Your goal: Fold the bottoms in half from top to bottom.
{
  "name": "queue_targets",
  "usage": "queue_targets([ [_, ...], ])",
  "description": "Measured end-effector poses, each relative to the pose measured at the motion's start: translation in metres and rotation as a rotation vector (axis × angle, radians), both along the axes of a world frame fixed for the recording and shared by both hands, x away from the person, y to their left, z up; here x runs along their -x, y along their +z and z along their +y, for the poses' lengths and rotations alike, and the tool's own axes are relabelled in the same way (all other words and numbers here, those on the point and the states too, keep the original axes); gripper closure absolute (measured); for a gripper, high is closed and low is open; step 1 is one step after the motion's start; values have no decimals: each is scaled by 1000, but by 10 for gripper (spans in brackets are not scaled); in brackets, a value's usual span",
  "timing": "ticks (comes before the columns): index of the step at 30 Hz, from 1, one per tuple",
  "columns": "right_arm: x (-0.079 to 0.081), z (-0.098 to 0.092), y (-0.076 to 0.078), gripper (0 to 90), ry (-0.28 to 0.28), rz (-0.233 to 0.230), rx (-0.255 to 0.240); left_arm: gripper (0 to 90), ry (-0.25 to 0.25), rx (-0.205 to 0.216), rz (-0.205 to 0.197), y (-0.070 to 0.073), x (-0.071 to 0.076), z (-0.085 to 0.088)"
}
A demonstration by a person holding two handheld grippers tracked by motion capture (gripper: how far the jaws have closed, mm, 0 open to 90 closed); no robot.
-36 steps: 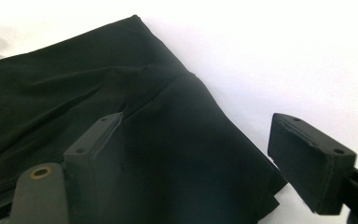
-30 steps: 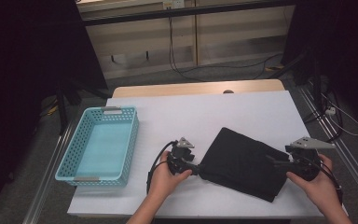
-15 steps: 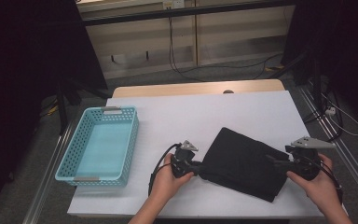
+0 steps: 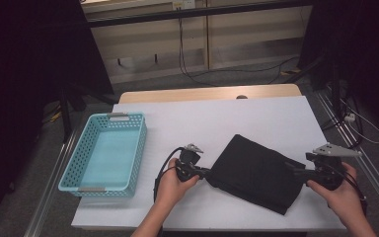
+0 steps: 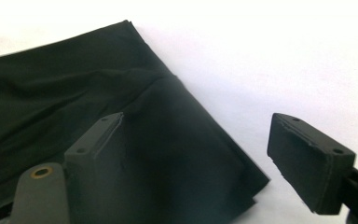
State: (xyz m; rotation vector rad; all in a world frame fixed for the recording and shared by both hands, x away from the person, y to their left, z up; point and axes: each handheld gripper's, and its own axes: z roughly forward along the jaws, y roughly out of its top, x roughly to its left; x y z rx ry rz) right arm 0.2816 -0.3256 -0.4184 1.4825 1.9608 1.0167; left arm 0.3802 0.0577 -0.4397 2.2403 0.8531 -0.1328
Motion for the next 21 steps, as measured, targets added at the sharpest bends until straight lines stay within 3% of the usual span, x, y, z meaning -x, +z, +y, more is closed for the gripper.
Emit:
queue_targets([
  [4, 0, -1, 0, 194, -1, -5, 0, 844, 29, -1, 13, 1, -12, 11],
  [8, 0, -1, 1, 194, -1, -7, 3, 844, 59, -26, -2, 2, -26, 20],
  [16, -1, 1, -1, 195, 3, -7, 9, 842, 108, -75, -63, 6, -38, 32],
  [21, 0, 3, -1, 195, 6, -9, 7, 841, 143, -72, -89, 11, -41, 42],
])
